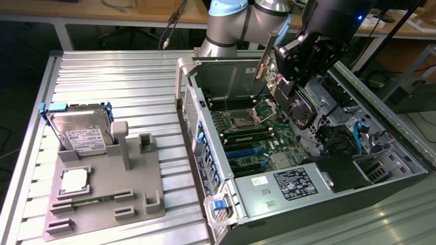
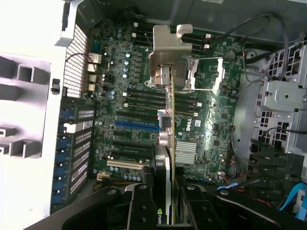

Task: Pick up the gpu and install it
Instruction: 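Insert the gpu into the slot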

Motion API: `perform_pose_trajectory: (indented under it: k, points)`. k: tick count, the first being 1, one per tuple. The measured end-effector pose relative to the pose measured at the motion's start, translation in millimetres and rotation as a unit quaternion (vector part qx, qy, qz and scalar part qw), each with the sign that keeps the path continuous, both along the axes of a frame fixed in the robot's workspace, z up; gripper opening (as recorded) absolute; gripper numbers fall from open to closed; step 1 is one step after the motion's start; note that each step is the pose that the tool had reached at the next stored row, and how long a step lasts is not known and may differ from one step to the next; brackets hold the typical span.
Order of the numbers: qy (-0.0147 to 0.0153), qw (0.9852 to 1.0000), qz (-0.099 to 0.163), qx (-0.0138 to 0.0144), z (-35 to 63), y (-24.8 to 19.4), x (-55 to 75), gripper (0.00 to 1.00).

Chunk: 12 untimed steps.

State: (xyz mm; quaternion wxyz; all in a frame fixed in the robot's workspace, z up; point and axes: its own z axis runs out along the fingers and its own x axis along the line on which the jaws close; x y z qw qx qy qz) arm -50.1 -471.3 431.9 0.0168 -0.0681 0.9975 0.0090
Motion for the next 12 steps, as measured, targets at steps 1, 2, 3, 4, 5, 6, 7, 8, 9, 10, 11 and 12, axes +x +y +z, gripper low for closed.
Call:
perform_pose_trajectory:
  k: [1, 2, 3, 4, 5, 6, 7, 8, 9, 10, 11, 12]
  points:
    - [0.0, 1.0, 0.002, 0.0, 0.0, 0.0, 0.0, 0.27]
    - [0.0, 1.0, 0.004, 0.0, 0.0, 0.0, 0.0, 0.27]
    - [0.0, 1.0, 0.009, 0.0, 0.0, 0.0, 0.0, 0.27]
    - [0.0, 0.9999, 0.014, 0.0, 0.0, 0.0, 0.0, 0.27]
    - [0.0, 0.9998, 0.018, 0.0, 0.0, 0.0, 0.0, 0.27]
    - [0.0, 0.9997, 0.023, 0.0, 0.0, 0.0, 0.0, 0.27]
    - [0.0, 0.9996, 0.028, 0.0, 0.0, 0.0, 0.0, 0.27]
    - [0.0, 0.9994, 0.034, 0.0, 0.0, 0.0, 0.0, 0.27]
    - [0.0, 0.9993, 0.039, 0.0, 0.0, 0.0, 0.0, 0.27]
    - [0.0, 0.999, 0.045, 0.0, 0.0, 0.0, 0.0, 0.27]
    - [0.0, 0.9987, 0.052, 0.0, 0.0, 0.0, 0.0, 0.27]
    - [0.0, 0.9983, 0.059, 0.0, 0.0, 0.0, 0.0, 0.27]
